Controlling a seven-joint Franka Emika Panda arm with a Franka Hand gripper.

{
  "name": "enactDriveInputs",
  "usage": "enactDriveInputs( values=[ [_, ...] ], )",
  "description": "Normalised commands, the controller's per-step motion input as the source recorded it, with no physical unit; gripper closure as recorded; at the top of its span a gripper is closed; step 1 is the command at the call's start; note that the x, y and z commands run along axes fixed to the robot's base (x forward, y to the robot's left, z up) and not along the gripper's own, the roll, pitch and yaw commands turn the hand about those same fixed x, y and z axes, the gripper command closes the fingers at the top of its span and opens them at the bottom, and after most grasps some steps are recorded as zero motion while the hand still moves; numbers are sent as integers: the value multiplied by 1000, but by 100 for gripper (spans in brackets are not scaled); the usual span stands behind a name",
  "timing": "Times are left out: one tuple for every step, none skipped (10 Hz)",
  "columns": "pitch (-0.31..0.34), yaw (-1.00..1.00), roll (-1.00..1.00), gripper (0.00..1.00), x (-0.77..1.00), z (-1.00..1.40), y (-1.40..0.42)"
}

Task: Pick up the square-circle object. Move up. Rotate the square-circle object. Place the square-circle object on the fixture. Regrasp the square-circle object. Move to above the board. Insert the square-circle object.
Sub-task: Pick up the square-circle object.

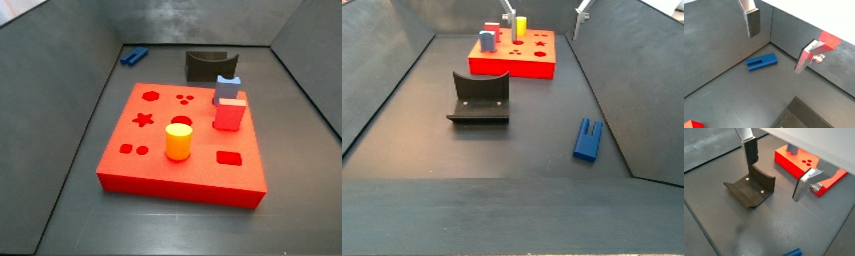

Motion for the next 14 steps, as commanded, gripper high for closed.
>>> enactDriveInputs(
  values=[
    [0, 0, -6, 0, 0, 0, 43],
    [0, -223, 0, 0, -486, 0, 66],
    [57, -429, -46, 0, -49, -800, 229],
    [27, -586, -63, 0, 0, -994, 403],
    [20, -591, -66, 0, 0, -997, 403],
    [10, -589, -70, 0, 0, -989, 391],
    [0, -471, -117, 0, 120, -874, 389],
    [0, -386, -269, 0, 0, -609, 400],
    [-169, -143, -416, 0, -349, -371, 437],
    [-196, 0, -444, 0, -603, -300, 523],
    [-203, 60, -449, 0, -589, -266, 531],
    [-246, 51, -436, 0, -506, -249, 531],
    [-107, 0, -184, 0, 0, -769, 49],
    [-60, -91, -60, 0, 283, -977, -71]
  ],
)
